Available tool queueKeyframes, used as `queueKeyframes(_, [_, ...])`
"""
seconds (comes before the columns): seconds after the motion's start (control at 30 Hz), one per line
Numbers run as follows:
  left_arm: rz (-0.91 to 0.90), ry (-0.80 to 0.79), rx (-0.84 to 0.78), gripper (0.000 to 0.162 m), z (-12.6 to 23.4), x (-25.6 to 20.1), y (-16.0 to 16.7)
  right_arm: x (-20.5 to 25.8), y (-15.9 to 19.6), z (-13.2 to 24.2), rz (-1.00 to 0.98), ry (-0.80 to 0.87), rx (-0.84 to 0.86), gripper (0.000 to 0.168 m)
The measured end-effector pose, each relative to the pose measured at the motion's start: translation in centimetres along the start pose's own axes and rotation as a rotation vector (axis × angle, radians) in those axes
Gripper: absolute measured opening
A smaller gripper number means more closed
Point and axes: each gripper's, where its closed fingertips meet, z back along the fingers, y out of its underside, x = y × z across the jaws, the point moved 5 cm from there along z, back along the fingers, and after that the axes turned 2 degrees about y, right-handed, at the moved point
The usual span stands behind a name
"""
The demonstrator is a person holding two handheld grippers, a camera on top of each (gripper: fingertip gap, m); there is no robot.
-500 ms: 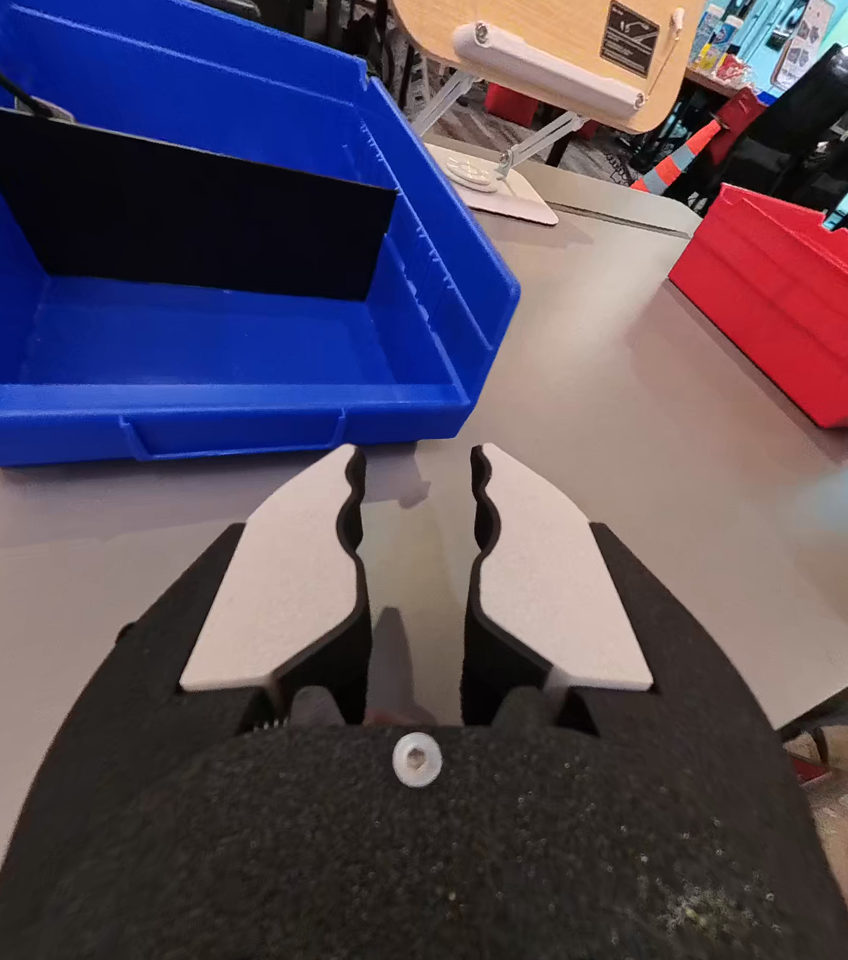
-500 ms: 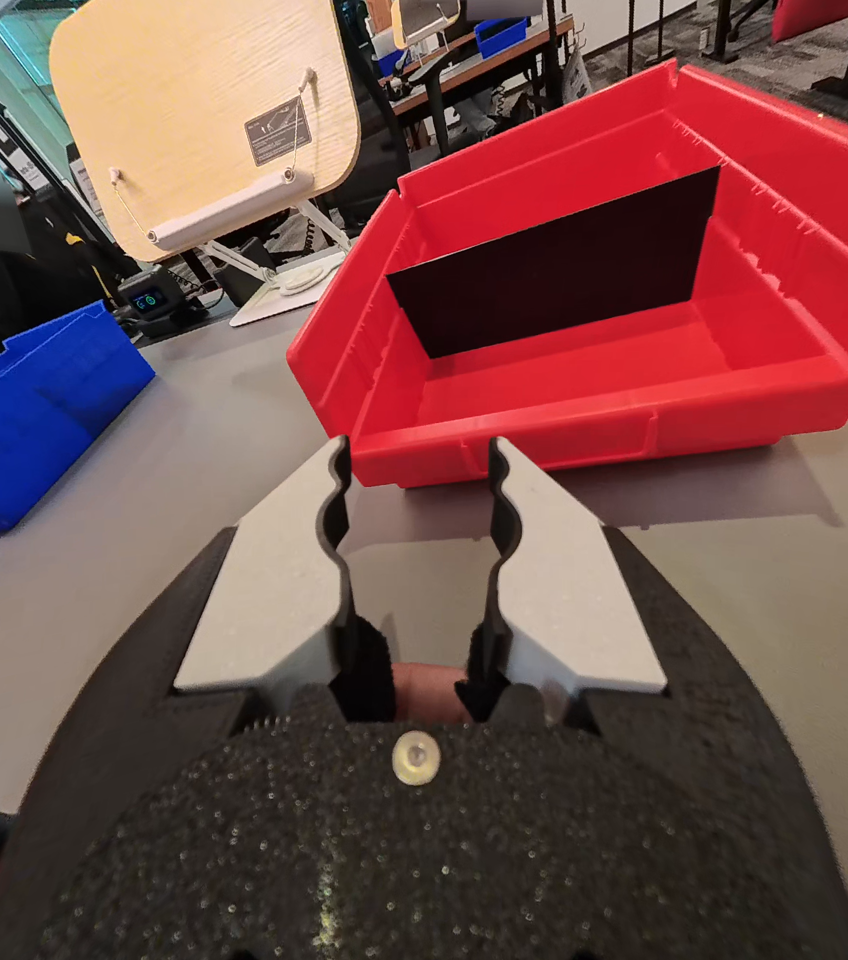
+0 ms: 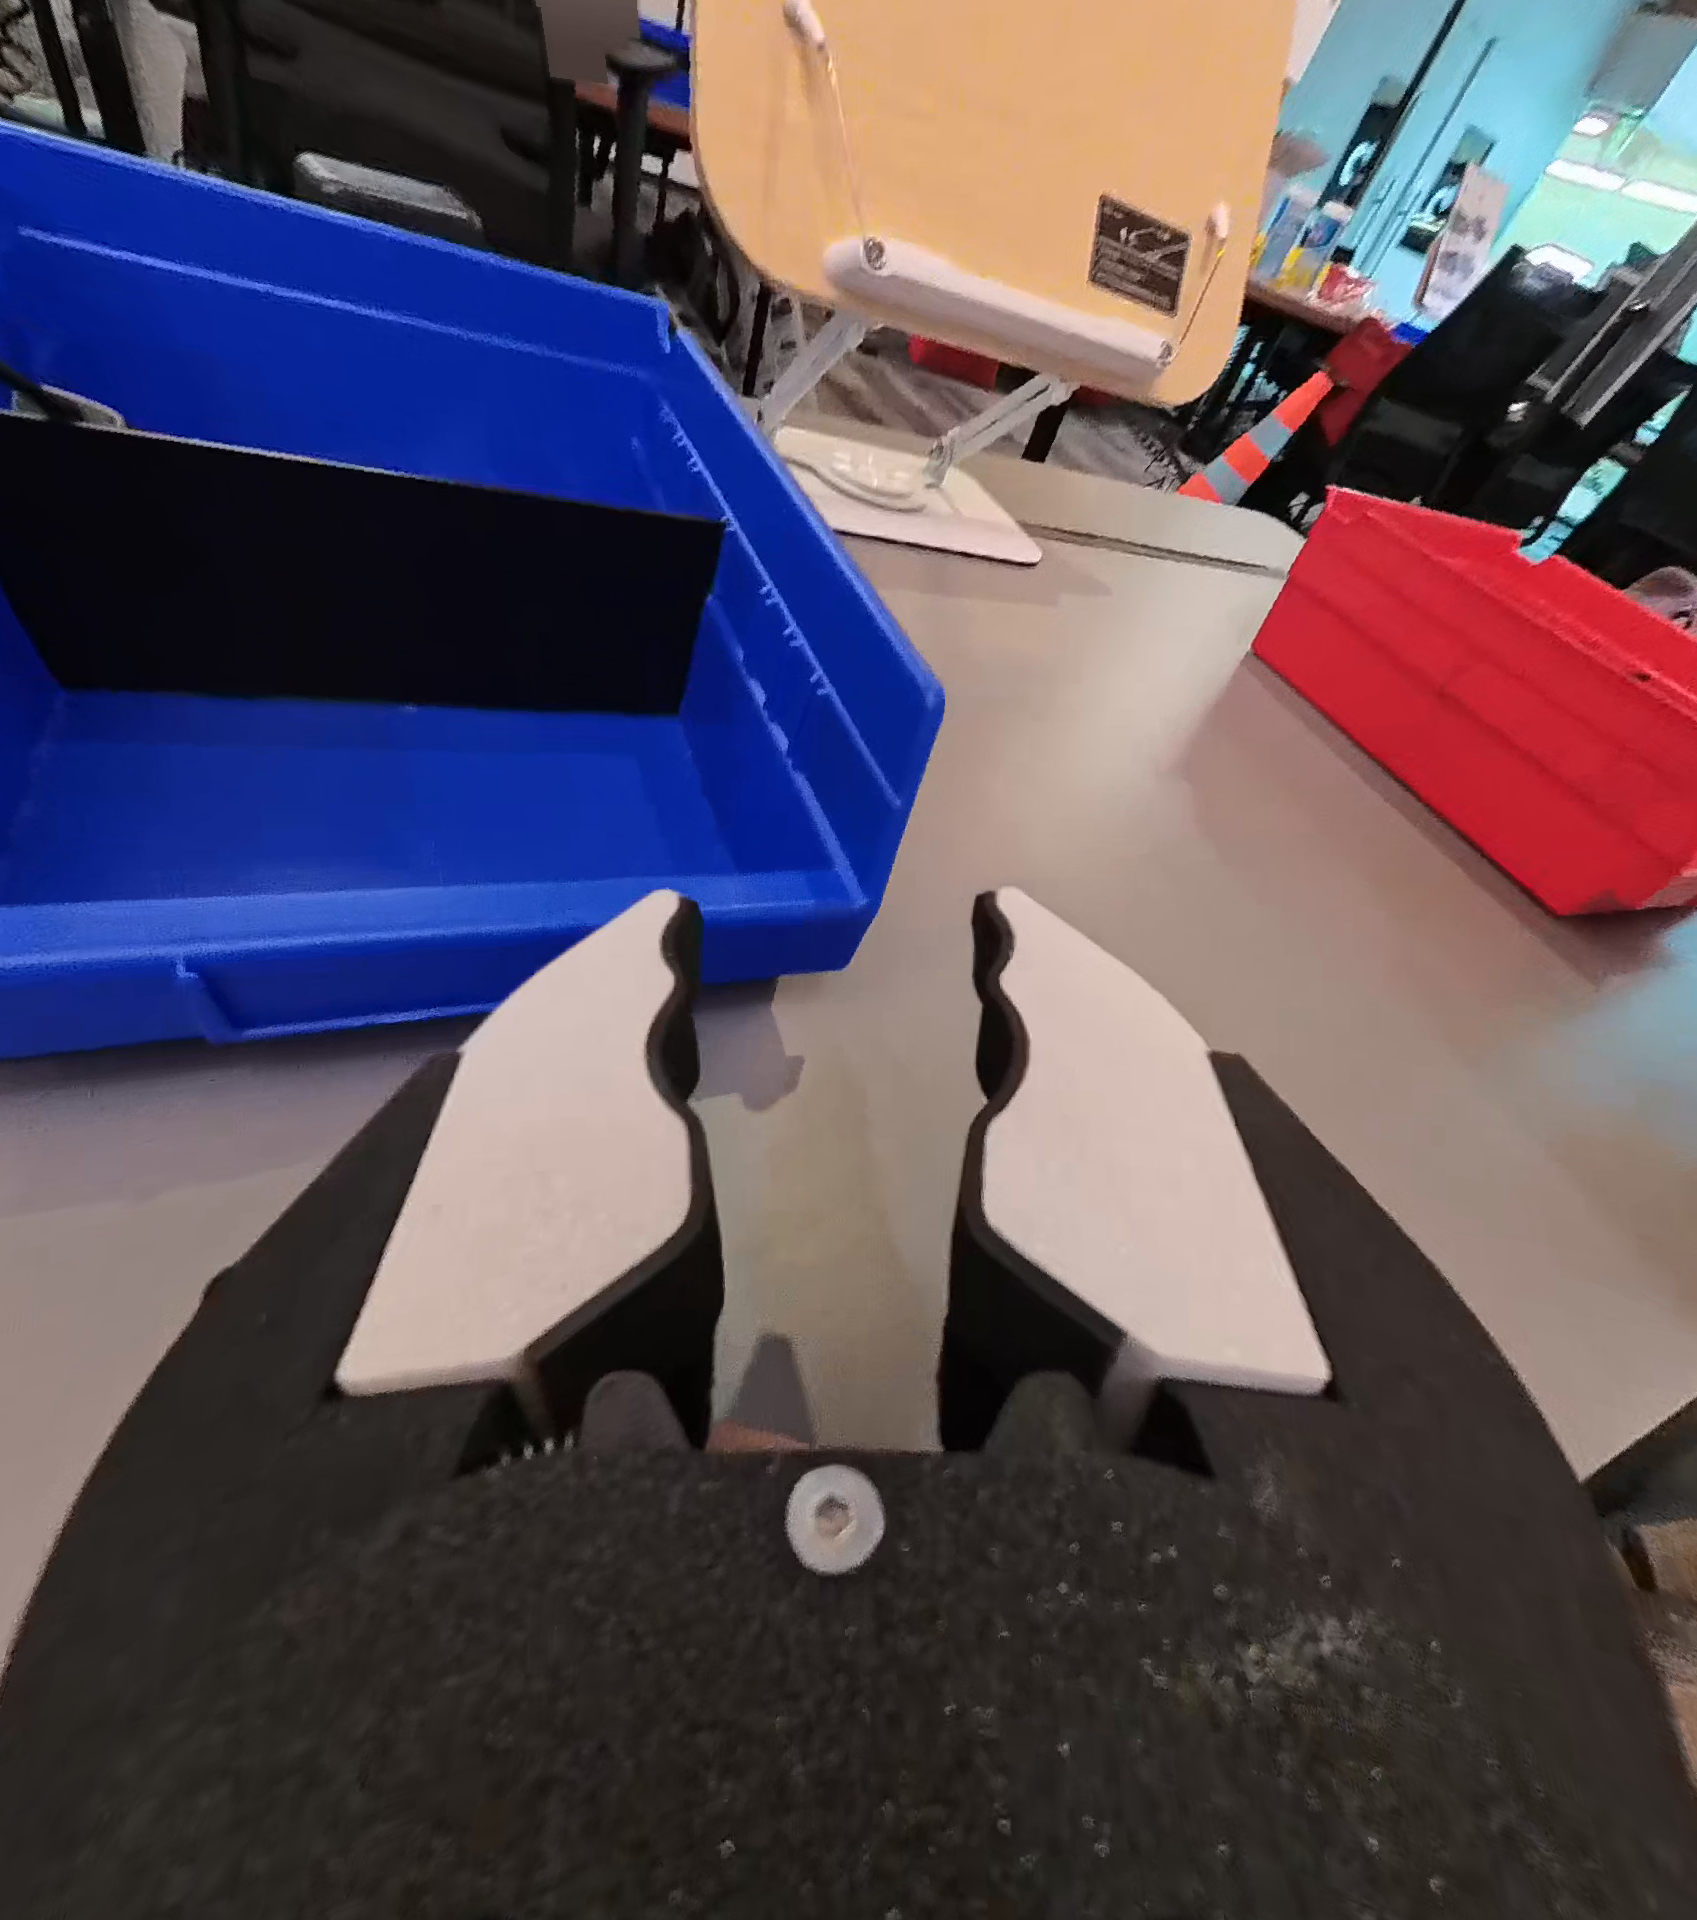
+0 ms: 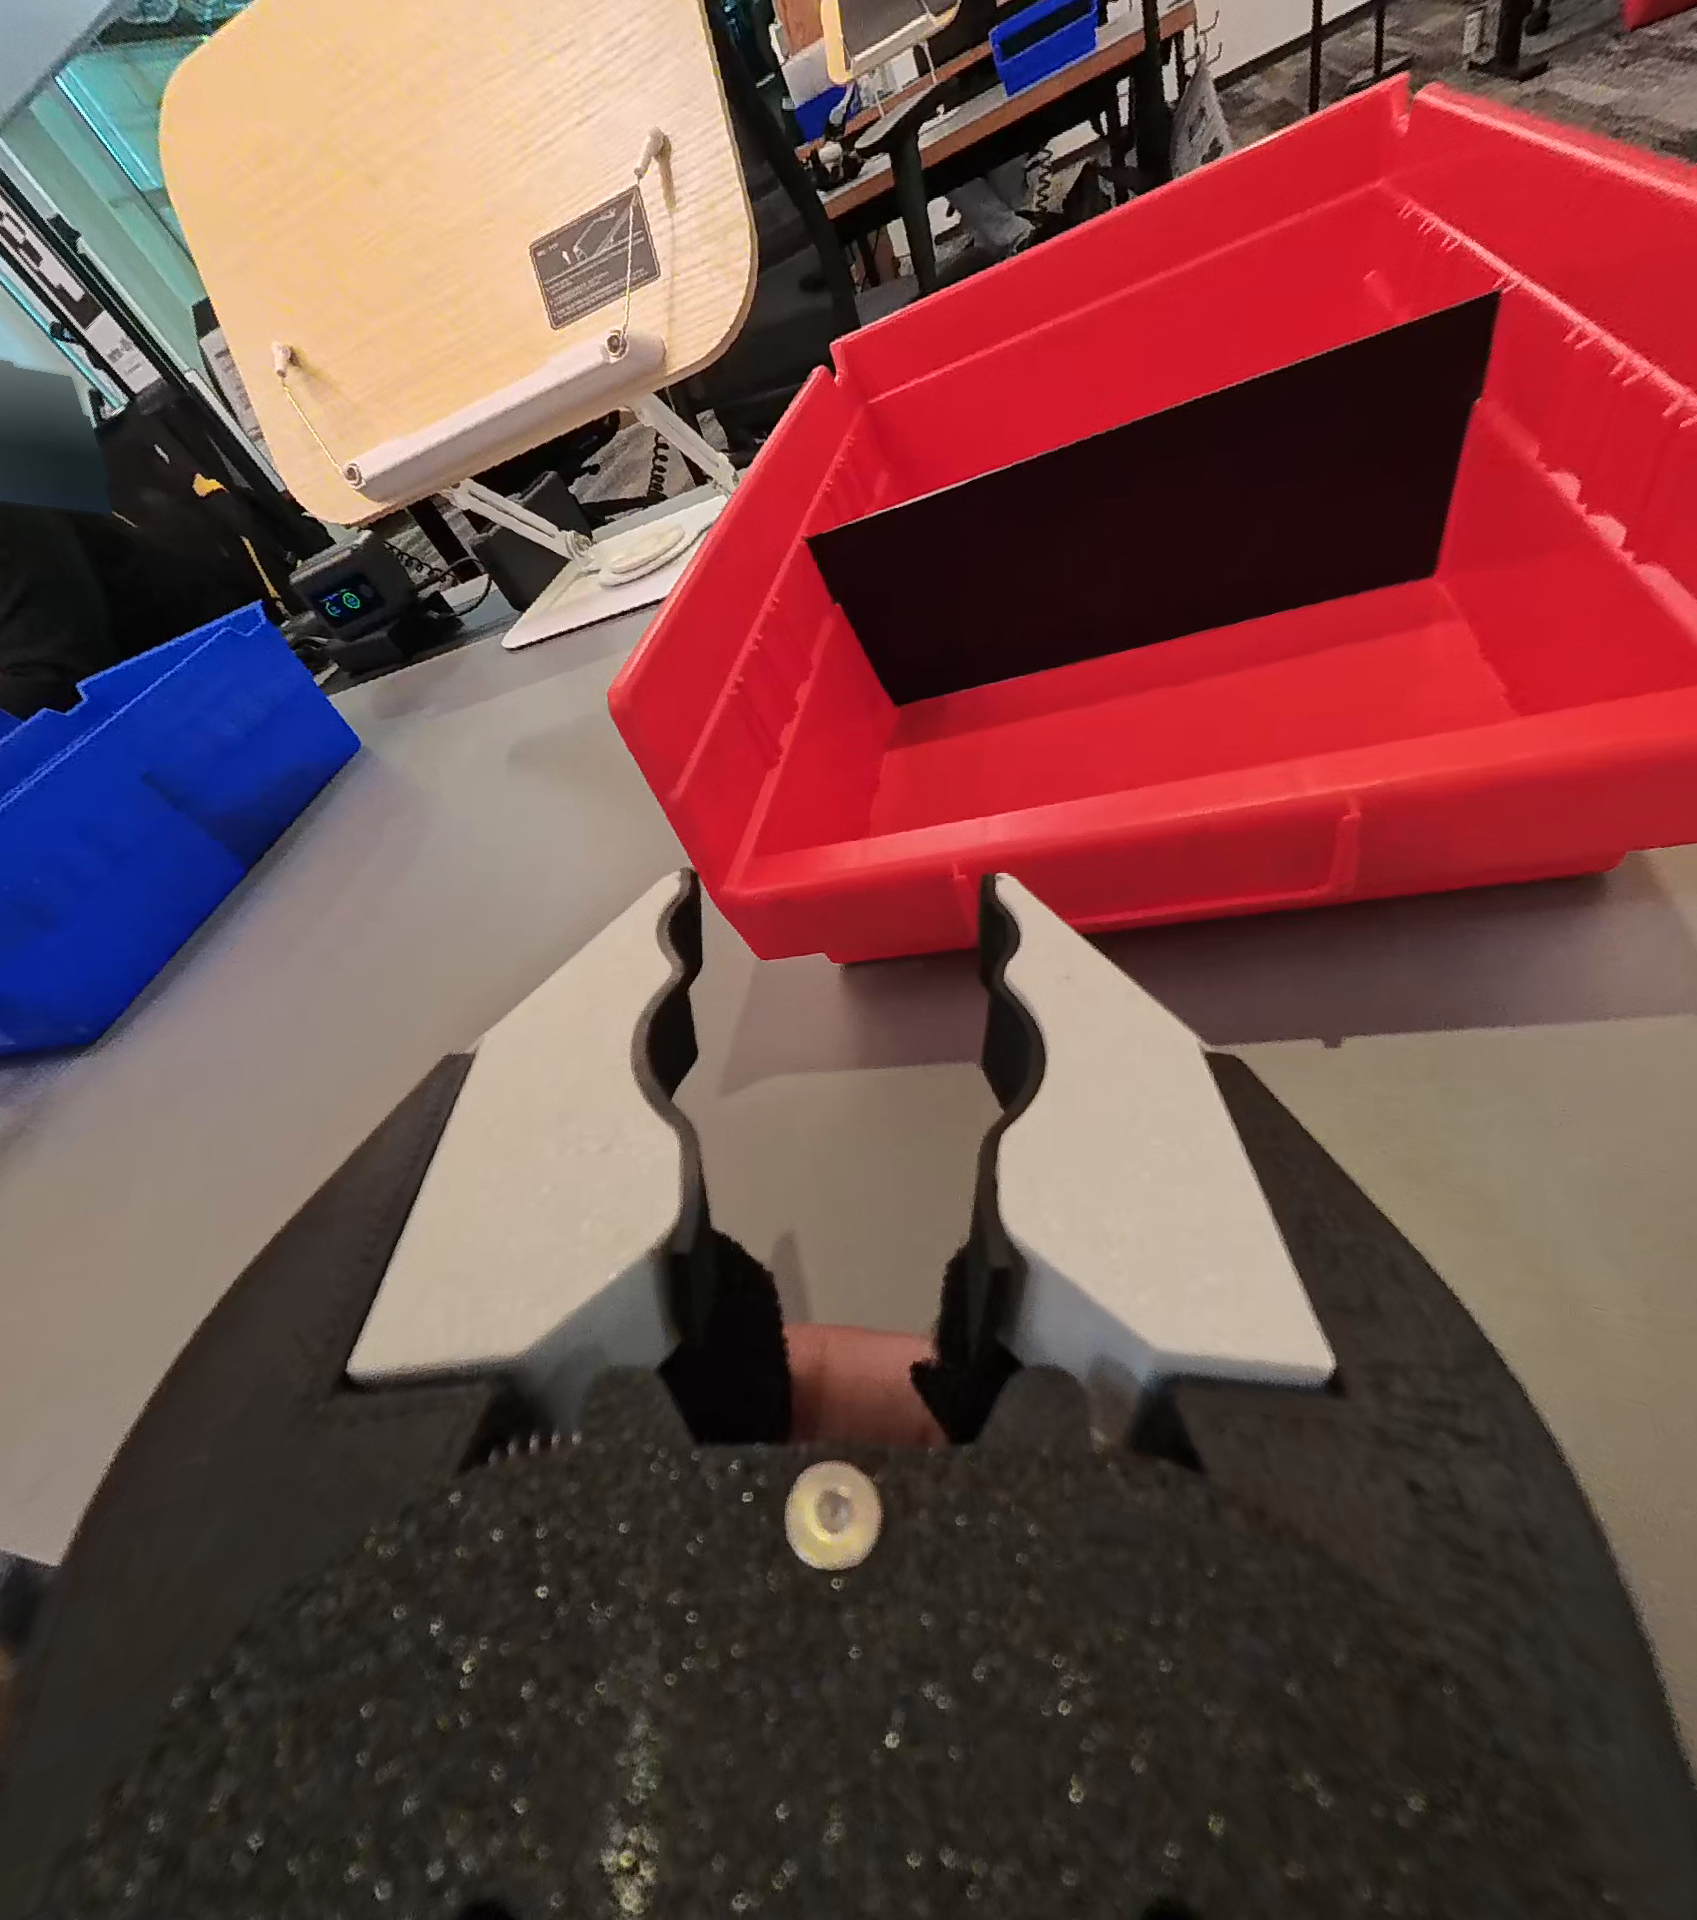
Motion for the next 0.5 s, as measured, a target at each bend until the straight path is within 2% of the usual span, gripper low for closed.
queueKeyframes(0.13, [-0.112, 0.189, 0.023, 0.050, -0.5, -1.8, 0.5, 0.1, 0.1, -0.3, -0.012, -0.009, 0.007, 0.052])
queueKeyframes(0.23, [-0.229, 0.265, 0.014, 0.049, -0.3, -3.1, 0.0, 0.1, 0.2, -0.5, -0.029, -0.025, 0.016, 0.052])
queueKeyframes(0.33, [-0.251, 0.302, 0.047, 0.050, -0.7, -3.5, -1.8, 0.0, 0.2, -0.7, -0.038, -0.028, 0.019, 0.052])
queueKeyframes(0.43, [-0.380, 0.361, 0.147, 0.050, -1.5, -3.0, -4.3, -0.2, 0.2, -0.9, -0.060, -0.037, 0.021, 0.052])
queueKeyframes(0.5, [-0.427, 0.476, 0.238, 0.047, -1.9, -2.7, -5.9, -0.2, 0.3, -1.0, -0.081, -0.050, 0.025, 0.052])
